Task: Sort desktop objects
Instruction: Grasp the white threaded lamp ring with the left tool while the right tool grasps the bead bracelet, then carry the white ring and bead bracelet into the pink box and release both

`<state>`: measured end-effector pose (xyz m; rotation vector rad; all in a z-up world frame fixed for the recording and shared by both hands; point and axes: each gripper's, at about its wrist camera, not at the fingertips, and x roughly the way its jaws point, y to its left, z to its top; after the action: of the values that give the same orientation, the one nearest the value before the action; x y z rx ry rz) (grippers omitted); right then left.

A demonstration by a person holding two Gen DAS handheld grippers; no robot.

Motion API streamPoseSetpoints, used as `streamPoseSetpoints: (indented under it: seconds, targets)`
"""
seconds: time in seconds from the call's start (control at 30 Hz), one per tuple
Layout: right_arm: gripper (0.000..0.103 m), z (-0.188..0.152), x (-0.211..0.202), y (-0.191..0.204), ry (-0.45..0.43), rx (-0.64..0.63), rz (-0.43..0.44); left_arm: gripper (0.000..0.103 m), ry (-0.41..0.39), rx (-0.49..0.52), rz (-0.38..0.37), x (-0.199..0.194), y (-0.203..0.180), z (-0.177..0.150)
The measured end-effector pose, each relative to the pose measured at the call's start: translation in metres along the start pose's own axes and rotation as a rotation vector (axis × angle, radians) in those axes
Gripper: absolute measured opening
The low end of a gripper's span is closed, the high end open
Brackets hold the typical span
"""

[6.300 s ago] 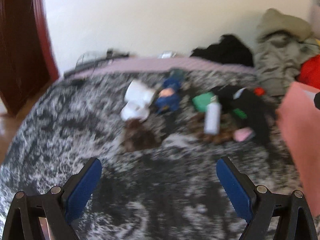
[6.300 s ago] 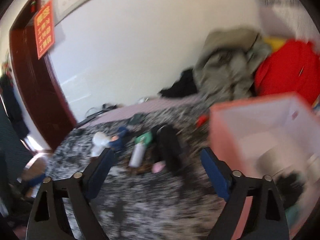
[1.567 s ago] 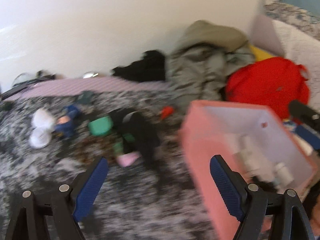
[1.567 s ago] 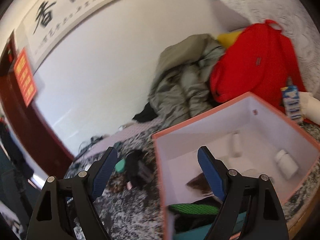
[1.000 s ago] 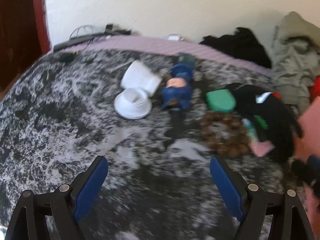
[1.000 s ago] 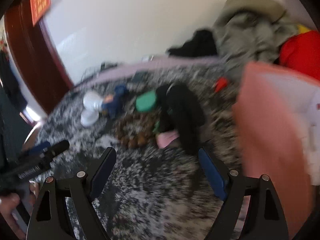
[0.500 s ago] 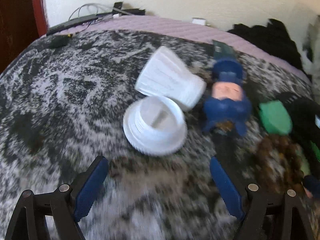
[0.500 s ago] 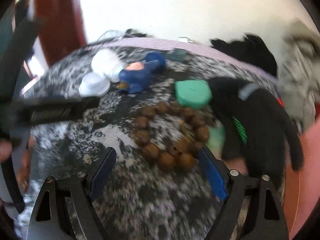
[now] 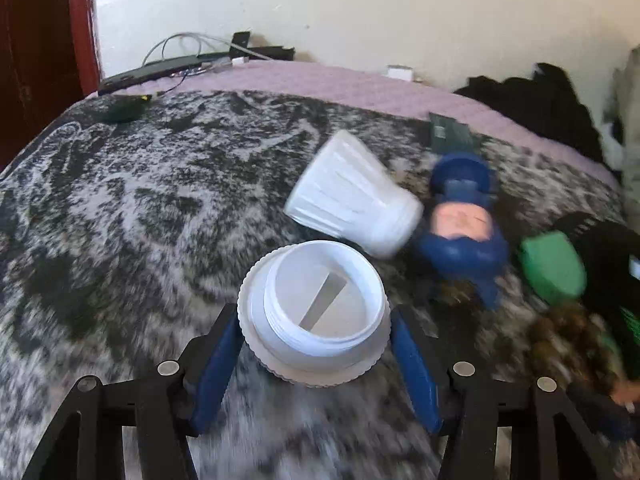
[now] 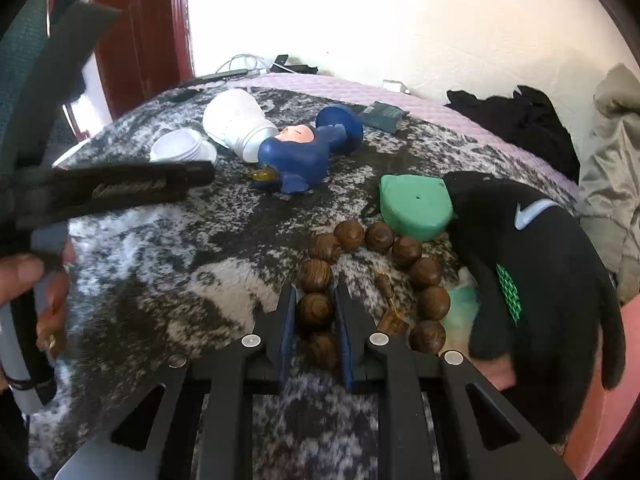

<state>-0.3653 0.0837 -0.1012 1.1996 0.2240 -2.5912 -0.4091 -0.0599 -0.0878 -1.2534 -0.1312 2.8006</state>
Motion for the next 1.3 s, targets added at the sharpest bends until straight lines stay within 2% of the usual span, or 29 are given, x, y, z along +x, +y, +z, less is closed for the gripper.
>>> streamPoseSetpoints:
  seconds: [0.17, 0.37, 0.67, 0.8, 0.97, 1.07, 1.3]
  targets:
    - [0.02, -0.001, -0.044, -0.007, -0.038, 0.053, 0.035, 0.063, -0.03, 0.075, 0.04, -0.053, -0.012, -0.016]
    - [0.02, 0.0, -0.118, -0.01, -0.127, 0.13, 0.093, 0.064, -0.11, 0.109, 0.036, -0.135, -0.02, -0.028]
    - [0.02, -0.016, -0.227, 0.011, -0.271, 0.095, 0.159, 0.064, -0.259, 0.053, -0.036, -0.248, -0.031, -0.031]
    - [0.02, -0.024, -0.277, 0.011, -0.356, 0.09, 0.181, 0.064, -0.331, 0.064, -0.056, -0.277, -0.044, -0.028]
    - [0.02, -0.034, -0.342, -0.005, -0.47, 0.108, 0.203, 0.064, -0.388, 0.071, -0.117, -0.304, -0.065, -0.023]
    - [0.02, -0.04, -0.378, -0.017, -0.534, 0.117, 0.195, 0.064, -0.428, 0.096, -0.169, -0.321, -0.087, -0.022]
    - [0.02, -0.07, -0.458, -0.055, -0.683, 0.139, 0.044, 0.064, -0.492, 0.202, -0.306, -0.347, -0.159, -0.028]
